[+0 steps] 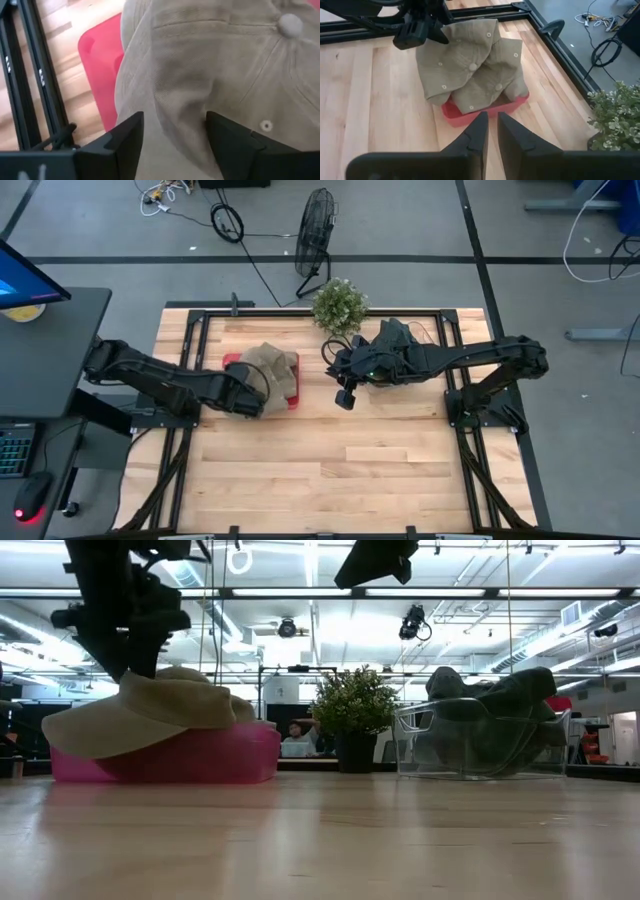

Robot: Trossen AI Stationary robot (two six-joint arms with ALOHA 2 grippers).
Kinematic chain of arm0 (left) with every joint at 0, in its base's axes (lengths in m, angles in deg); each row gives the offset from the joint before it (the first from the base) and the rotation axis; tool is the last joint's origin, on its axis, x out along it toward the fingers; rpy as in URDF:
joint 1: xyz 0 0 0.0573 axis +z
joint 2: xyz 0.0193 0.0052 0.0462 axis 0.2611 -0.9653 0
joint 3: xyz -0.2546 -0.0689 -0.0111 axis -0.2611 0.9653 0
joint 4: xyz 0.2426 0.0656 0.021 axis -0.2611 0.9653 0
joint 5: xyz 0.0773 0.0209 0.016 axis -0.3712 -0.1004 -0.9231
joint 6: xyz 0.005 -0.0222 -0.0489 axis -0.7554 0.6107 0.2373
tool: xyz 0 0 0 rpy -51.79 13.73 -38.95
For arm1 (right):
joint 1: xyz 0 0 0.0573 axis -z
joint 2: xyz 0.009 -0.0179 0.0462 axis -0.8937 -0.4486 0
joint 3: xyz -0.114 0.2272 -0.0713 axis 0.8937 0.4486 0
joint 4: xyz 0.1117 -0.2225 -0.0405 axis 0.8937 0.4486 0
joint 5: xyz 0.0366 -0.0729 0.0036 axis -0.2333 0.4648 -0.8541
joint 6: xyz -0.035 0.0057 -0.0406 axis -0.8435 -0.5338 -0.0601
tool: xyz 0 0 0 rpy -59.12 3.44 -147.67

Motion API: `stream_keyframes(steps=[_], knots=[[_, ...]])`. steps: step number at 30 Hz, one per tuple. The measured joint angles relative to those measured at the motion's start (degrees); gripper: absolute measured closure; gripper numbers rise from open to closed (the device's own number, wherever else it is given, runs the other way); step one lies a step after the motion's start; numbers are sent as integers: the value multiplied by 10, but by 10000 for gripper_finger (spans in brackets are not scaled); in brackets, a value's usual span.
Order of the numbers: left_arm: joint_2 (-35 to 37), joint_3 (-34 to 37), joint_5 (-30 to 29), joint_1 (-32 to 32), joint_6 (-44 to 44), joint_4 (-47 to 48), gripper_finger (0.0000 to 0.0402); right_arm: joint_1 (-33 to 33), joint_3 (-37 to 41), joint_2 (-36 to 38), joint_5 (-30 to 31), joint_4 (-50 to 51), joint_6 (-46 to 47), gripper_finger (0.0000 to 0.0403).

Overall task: Pick & Place hat
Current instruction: Put the brown cap into the red bin

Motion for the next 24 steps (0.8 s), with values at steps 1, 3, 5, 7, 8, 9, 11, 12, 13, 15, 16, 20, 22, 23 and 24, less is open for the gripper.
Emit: stream_keyframes(steps=[1, 3, 5, 7, 8, 9, 11, 12, 13, 15, 16, 20, 22, 23, 24], knots=[[0, 6, -5, 0, -9, -6, 189, 0, 0, 0, 0, 0, 0, 360], [0, 11, -16, -1, -15, -16, 217, 0, 0, 0, 0, 0, 0, 360], [0, 10, -34, -4, -19, -25, 260, 0, 0, 0, 0, 1, 0, 360], [0, 5, -50, -5, -37, -28, 315, 0, 0, 0, 0, 2, 0, 360], [0, 0, -54, -5, -47, -27, 346, 0, 0, 0, 0, 2, 0, 360], [0, -6, -58, -5, -58, -26, 372, 0, 0, 0, 0, 1, 0, 360], [0, -22, -68, -5, -72, -15, 389, 0, 0, 0, 0, 2, 0, 360], [0, -33, -71, -5, -76, -5, 390, 0, 0, 0, 0, 2, 0, 360], [0, -47, -78, -5, -77, 5, 391, 0, 0, 0, 0, 2, 0, 360], [1, -77, -93, -5, -90, 30, 395, 0, 0, 0, 0, 2, 0, 360], [1, -94, -101, -5, -105, 40, 396, 0, 0, 0, 0, 2, 0, 360], [1, -147, -144, -1, -144, 56, 397, 0, 0, 0, 0, 2, 0, 360], [1, -156, -161, 5, -148, 54, 397, 0, 0, 0, 0, 1, 0, 360], [1, -155, -163, 9, -148, 55, 397, 0, 0, 0, 0, 1, 3, 360], [1, -151, -164, 12, -148, 53, 397, 0, 0, 0, 0, 1, 7, 360]])
